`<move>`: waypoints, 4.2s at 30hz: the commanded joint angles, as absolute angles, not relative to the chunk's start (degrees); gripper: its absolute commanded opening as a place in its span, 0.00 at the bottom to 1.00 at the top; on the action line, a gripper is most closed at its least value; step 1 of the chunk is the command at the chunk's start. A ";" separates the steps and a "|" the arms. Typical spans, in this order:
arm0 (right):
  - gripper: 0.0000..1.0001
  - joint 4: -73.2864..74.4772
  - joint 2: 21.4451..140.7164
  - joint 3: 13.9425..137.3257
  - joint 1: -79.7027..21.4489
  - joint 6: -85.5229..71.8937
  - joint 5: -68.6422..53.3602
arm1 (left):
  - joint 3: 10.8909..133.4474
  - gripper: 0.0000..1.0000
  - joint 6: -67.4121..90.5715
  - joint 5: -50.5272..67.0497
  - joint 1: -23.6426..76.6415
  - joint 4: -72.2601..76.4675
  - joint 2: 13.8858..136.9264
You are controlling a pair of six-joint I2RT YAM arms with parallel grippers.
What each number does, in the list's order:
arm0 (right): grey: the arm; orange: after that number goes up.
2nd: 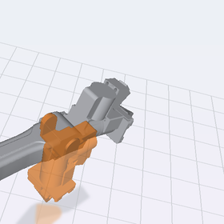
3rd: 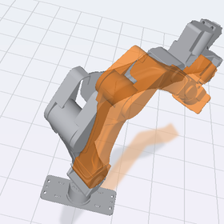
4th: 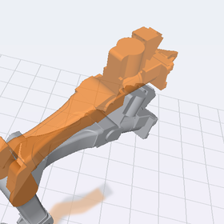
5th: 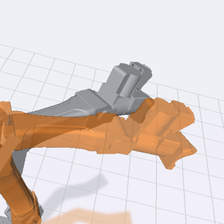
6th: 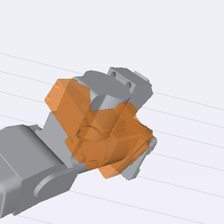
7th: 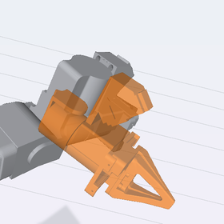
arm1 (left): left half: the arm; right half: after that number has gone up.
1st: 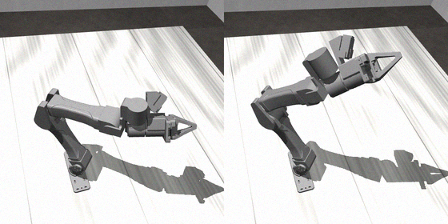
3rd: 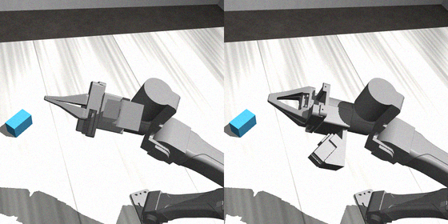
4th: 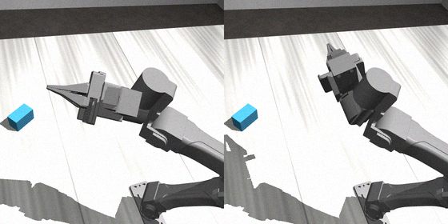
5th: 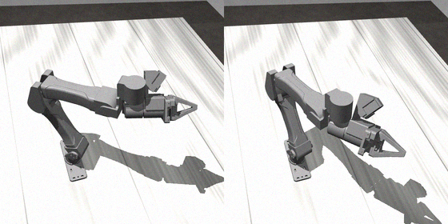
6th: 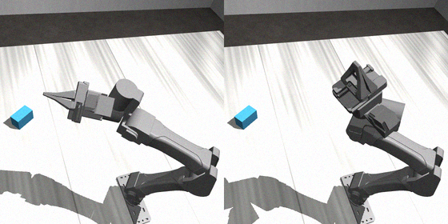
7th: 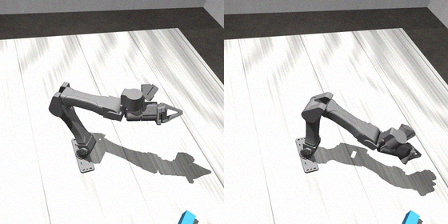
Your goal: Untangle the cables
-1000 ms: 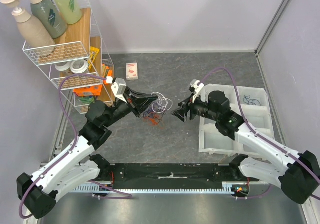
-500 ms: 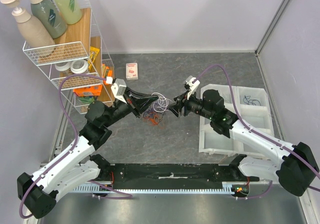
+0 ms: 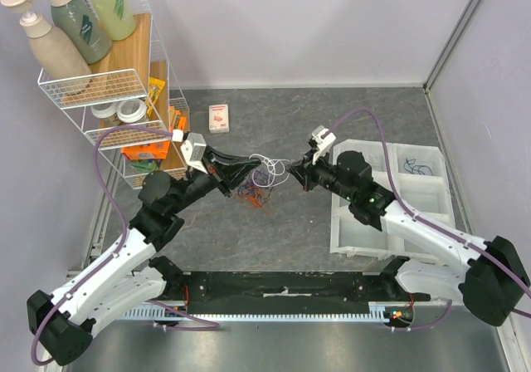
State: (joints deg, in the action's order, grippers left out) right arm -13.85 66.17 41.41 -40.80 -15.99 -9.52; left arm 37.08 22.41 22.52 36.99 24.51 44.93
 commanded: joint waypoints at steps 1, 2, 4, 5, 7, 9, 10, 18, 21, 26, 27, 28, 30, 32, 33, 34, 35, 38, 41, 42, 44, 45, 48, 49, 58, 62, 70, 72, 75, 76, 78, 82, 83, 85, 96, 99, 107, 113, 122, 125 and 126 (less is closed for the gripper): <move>0.00 -15.56 59.95 37.80 -41.04 -17.40 -2.56 | 36.04 0.02 19.34 17.15 36.91 26.54 41.32; 0.00 -15.03 58.46 36.92 -40.96 -18.10 -1.07 | 35.60 0.02 19.07 15.49 37.00 26.37 40.61; 0.00 -13.46 55.91 35.69 -41.04 -18.89 1.82 | 34.98 0.02 18.37 12.76 36.91 26.10 39.03; 0.00 -12.66 54.85 35.34 -41.04 -18.90 2.72 | 34.81 0.02 17.85 11.35 36.91 25.93 38.33; 0.00 -10.47 53.09 35.07 -41.04 -19.33 5.26 | 34.45 0.02 17.58 8.37 36.91 25.05 37.53; 0.00 -8.10 52.12 35.16 -41.04 -19.16 7.81 | 34.54 0.02 17.23 5.81 36.91 23.91 37.09; 0.00 -6.95 51.60 35.07 -41.04 -19.16 9.30 | 34.54 0.02 17.14 4.84 36.91 23.56 36.83; 0.00 5.96 45.98 35.25 -40.96 -24.43 29.16 | 34.37 0.02 16.35 -1.84 37.00 21.27 35.51; 0.00 10.18 41.76 34.46 -40.96 -25.66 35.84 | 34.45 0.02 16.87 -6.66 37.00 19.78 34.89; 0.00 15.80 35.87 34.36 -40.96 -26.10 42.08 | 34.80 0.02 17.84 -13.88 37.00 17.14 34.54; 0.00 17.65 34.99 34.80 -40.96 -26.63 43.84 | 34.80 0.02 17.75 -15.28 36.91 16.70 34.45; 0.00 19.23 34.20 35.33 -40.87 -27.07 45.86 | 34.89 0.02 17.84 -16.95 36.91 16.18 34.28; 0.00 22.92 32.79 36.47 -40.96 -28.56 50.69 | 34.98 0.02 17.93 -19.59 36.91 15.03 34.19; 0.00 26.09 31.21 37.61 -40.96 -29.35 55.09 | 34.98 0.02 17.75 -21.96 36.83 14.24 33.93; 0.00 27.41 30.07 38.14 -40.96 -29.62 56.76 | 35.07 0.02 17.75 -23.10 36.91 13.98 33.93; 0.00 28.64 29.28 38.67 -40.96 -29.71 58.43 | 34.89 0.02 17.49 -23.72 36.91 13.80 33.75; 0.00 29.61 28.22 39.37 -40.96 -29.88 59.67 | 34.89 0.02 17.49 -24.43 37.00 13.80 33.49; 0.00 31.90 25.32 40.86 -40.96 -29.36 61.78 | 34.63 0.02 17.67 -25.05 36.91 13.89 33.57; 0.00 33.39 23.12 41.83 -40.96 -29.18 63.54 | 34.54 0.02 18.02 -25.31 36.91 13.89 33.49; 0.00 33.83 22.68 42.10 -40.96 -29.27 63.98 | 34.45 0.02 18.10 -25.31 37.00 13.89 33.49; 0.00 34.10 22.24 42.45 -40.96 -29.18 62.59 | 34.28 0.02 18.19 -24.35 36.83 14.32 33.83; 0.00 33.84 22.58 42.80 -40.87 -28.74 60.58 | 34.10 0.02 18.19 -22.69 36.91 15.11 33.92; 0.00 28.15 24.86 42.37 -40.96 -22.79 49.00 | 34.10 0.02 17.41 -8.94 36.91 19.32 36.46; 0.00 25.17 26.18 42.19 -40.96 -20.85 42.69 | 34.80 0.02 17.32 -3.57 36.91 21.16 38.39; 0.00 20.74 48.24 48.95 -40.96 -15.11 1.76 | 46.83 0.02 20.04 20.39 37.00 9.78 58.43; 0.00 20.13 46.94 49.13 -40.96 -16.08 3.95 | 50.44 0.02 21.61 26.53 37.00 6.16 65.11; 0.00 21.97 36.57 53.78 -40.96 -20.39 14.14 | 54.05 0.31 23.64 35.07 37.00 3.79 70.58; 0.00 23.37 34.90 55.71 -40.96 -21.09 16.07 | 54.23 0.52 22.94 34.11 37.00 2.73 69.70; 0.00 26.18 33.58 58.18 -40.87 -21.62 22.04 | 53.97 0.66 21.98 32.44 36.91 2.46 67.60; 0.00 26.89 33.31 58.79 -40.96 -21.97 24.41 | 53.79 0.68 21.62 31.82 36.91 2.55 66.80; 0.00 28.47 32.87 60.11 -40.96 -22.15 29.07 | 53.35 0.69 21.10 30.07 37.00 2.72 65.22; 0.00 32.16 33.92 64.24 -40.96 -22.50 38.91 | 52.21 0.71 20.39 26.99 36.91 3.16 62.93; 0.00 33.39 34.45 65.38 -40.96 -22.50 41.28 | 52.03 0.71 20.39 26.72 36.91 3.43 62.41; 0.00 35.41 35.94 67.05 -40.96 -22.41 45.33 | 51.68 0.71 20.39 26.72 36.91 3.87 61.97; 0.00 36.74 36.21 71.09 -40.96 -21.62 49.49 | 51.59 0.71 20.39 26.98 36.91 4.13 61.26; 0.00 36.48 36.56 73.38 -40.96 -20.75 48.96 | 51.50 0.71 20.48 27.25 37.00 4.39 61.26; 0.00 35.77 43.49 77.42 -40.96 -18.63 53.87 | 51.06 0.71 20.66 27.34 36.92 5.01 61.44; 0.00 35.51 50.70 85.51 -40.96 -15.92 57.90 | 50.98 0.71 20.57 27.25 36.91 5.01 61.17; 0.00 34.54 60.20 90.70 -39.12 -10.28 69.78 | 50.98 0.71 20.65 27.60 37.00 5.10 60.47; 0.00 34.02 62.48 91.93 -33.86 -10.28 67.86 | 51.06 0.71 20.83 27.95 37.00 5.27 60.38; 0.00 33.67 63.36 92.19 -31.14 -10.54 65.24 | 50.98 0.71 21.09 28.21 36.91 5.36 60.21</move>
State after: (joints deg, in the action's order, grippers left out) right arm 36.27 61.43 89.14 -37.21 -11.73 65.45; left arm 51.16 22.17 27.16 37.04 2.81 61.69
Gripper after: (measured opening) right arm 0.007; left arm 0.709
